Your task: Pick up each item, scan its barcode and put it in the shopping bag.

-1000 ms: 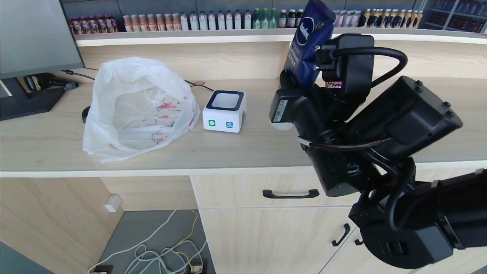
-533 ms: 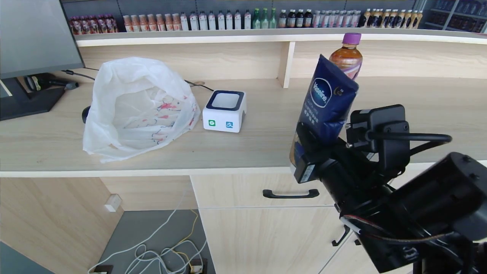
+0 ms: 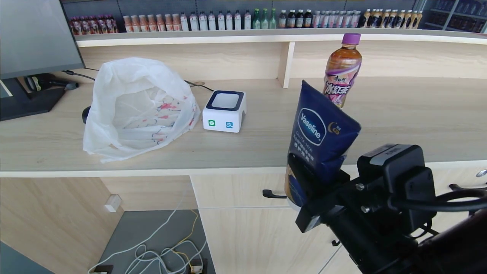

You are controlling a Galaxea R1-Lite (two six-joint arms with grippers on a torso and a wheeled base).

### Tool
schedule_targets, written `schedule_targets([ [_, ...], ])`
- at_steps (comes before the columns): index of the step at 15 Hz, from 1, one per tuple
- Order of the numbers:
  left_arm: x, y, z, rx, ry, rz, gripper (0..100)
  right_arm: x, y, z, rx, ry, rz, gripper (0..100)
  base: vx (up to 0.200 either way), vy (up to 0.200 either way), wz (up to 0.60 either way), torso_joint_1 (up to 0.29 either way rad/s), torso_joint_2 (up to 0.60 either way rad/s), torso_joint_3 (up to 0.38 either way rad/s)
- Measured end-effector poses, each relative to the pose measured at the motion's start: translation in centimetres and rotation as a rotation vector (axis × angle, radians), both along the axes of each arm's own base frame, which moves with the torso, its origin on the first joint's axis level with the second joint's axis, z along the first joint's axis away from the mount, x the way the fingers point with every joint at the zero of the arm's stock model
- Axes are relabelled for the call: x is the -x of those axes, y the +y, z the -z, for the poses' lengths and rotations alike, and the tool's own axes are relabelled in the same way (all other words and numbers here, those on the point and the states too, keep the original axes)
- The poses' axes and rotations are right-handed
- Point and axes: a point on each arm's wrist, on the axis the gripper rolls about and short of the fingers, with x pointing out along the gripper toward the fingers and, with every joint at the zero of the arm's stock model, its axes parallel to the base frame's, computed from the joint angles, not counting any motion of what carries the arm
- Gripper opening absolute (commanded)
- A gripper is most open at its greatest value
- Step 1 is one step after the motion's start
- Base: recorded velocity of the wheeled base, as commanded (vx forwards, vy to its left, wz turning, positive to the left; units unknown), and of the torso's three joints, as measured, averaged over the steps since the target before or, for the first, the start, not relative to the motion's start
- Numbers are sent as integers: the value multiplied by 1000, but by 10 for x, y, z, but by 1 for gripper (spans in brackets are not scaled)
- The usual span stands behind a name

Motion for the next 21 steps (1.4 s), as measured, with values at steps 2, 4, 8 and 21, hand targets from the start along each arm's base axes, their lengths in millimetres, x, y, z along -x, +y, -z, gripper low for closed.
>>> schedule_targets([
  [2,0,0,0,0,0,0,0,2,0,-2,13,-14,-2,0,0,0,0,0,0,0],
  [4,0,0,0,0,0,0,0,5,-2,-5,56,-43,3,0,0,0,0,0,0,0],
  [8,0,0,0,0,0,0,0,30,-6,2,205,-92,-54,0,0,0,0,0,0,0],
  [21,0,0,0,0,0,0,0,53,-6,1,691,-577,-195,0,0,0,0,0,0,0],
])
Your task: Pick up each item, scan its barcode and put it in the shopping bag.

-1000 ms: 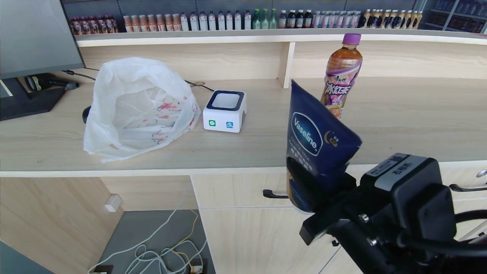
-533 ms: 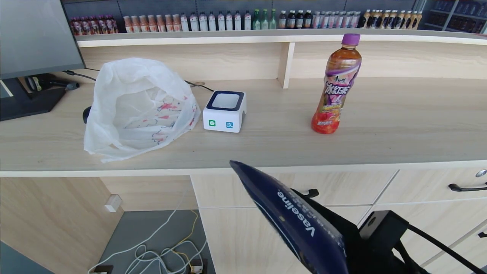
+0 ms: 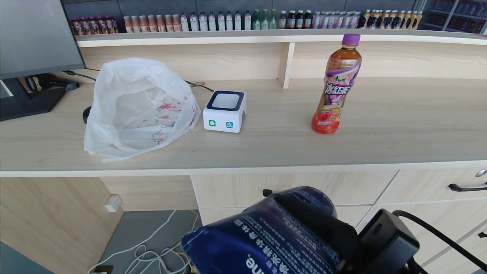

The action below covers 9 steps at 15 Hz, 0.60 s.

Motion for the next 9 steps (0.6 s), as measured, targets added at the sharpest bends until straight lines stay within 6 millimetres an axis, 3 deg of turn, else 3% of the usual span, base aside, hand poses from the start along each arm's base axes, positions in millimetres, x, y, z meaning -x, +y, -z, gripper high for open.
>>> schedule_targets([
  [9,0,0,0,0,0,0,0,3,-4,-11,194,-356,67,0,0,0,0,0,0,0],
])
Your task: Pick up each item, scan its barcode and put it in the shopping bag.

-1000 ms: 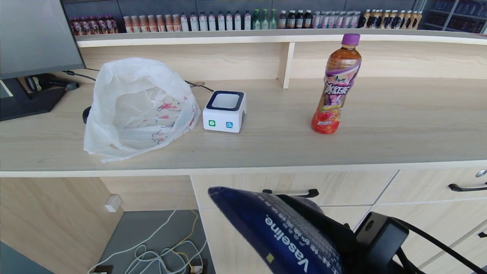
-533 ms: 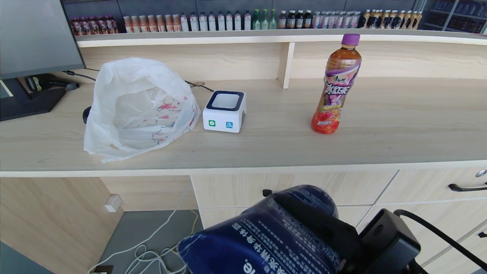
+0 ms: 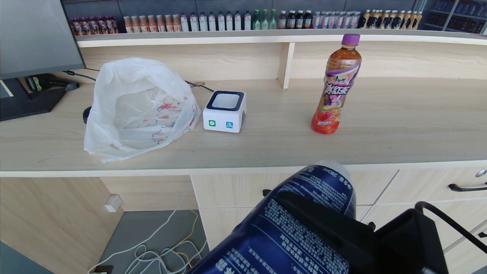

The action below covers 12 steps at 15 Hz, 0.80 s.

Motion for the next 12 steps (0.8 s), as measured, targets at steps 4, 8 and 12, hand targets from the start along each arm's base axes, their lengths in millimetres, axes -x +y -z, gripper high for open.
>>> schedule_targets([
  [4,0,0,0,0,0,0,0,2,-4,-5,37,-98,18,0,0,0,0,0,0,0],
  [8,0,0,0,0,0,0,0,4,-8,-11,92,-231,74,0,0,0,0,0,0,0],
  [12,0,0,0,0,0,0,0,6,-8,-17,138,-343,121,0,0,0,0,0,0,0],
])
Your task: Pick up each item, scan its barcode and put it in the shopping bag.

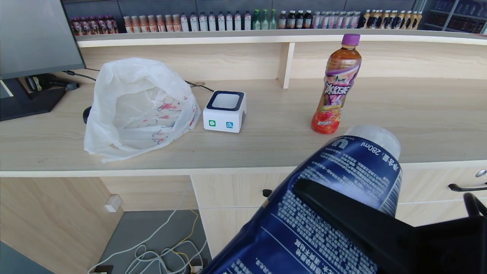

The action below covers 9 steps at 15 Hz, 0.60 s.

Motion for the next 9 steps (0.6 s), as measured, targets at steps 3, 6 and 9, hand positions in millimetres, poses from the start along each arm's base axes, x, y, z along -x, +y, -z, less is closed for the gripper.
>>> schedule_targets([
  [3,0,0,0,0,0,0,0,0,1,-3,-7,-9,0,0,0,0,0,0,0,0],
  [6,0,0,0,0,0,0,0,-1,4,-7,-12,-38,-5,0,0,0,0,0,0,0],
  [9,0,0,0,0,0,0,0,-2,7,-11,-16,-67,-14,0,0,0,0,0,0,0],
])
